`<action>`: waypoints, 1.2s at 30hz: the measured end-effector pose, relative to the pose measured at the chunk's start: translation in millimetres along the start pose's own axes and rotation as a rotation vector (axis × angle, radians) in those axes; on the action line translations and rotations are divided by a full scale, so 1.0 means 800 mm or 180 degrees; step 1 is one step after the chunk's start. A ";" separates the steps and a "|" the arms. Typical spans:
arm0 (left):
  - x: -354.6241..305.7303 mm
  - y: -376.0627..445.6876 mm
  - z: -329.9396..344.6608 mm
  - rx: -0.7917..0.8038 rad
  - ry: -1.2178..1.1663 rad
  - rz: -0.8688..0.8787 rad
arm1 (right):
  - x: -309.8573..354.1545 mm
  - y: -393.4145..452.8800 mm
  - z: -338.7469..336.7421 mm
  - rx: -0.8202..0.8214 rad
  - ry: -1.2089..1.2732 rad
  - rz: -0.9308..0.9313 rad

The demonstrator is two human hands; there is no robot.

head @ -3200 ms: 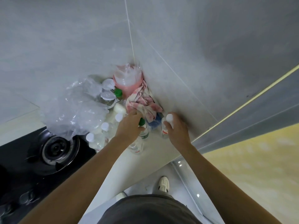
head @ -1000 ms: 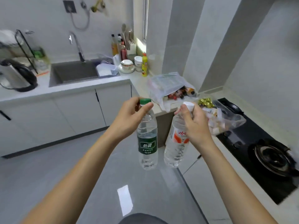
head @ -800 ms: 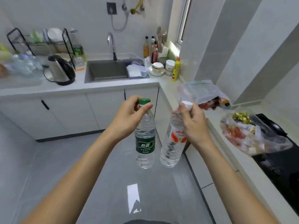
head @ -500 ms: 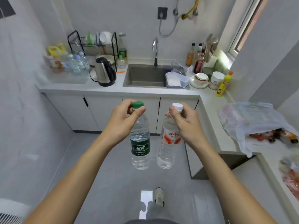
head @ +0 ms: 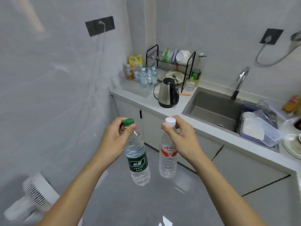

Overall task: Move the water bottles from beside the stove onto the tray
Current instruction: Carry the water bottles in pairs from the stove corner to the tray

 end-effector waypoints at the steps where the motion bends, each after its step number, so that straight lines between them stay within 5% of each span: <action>1: 0.015 0.009 -0.011 -0.0060 0.0014 -0.0077 | 0.002 0.020 0.017 0.0098 0.0015 -0.0017; 9: 0.145 0.124 -0.075 -0.0305 0.0109 -0.0259 | 0.013 0.182 0.146 0.0639 -0.0117 0.0022; 25: 0.302 0.484 -0.170 -0.0071 0.0245 0.0354 | 0.061 0.532 0.250 -0.0232 -0.0333 0.0135; 36: 0.383 0.750 -0.135 -0.0022 0.0547 0.0566 | 0.049 0.805 0.272 -0.0544 -0.0111 0.0046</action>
Point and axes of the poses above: each hand's wrist, its own y-axis towards the middle knuckle, its own z-axis out of the palm, x = y × z, the point moved 8 cm from there along y, towards the middle knuckle, and after that the axes turned 13 degrees about z, right-handed, at the moved point
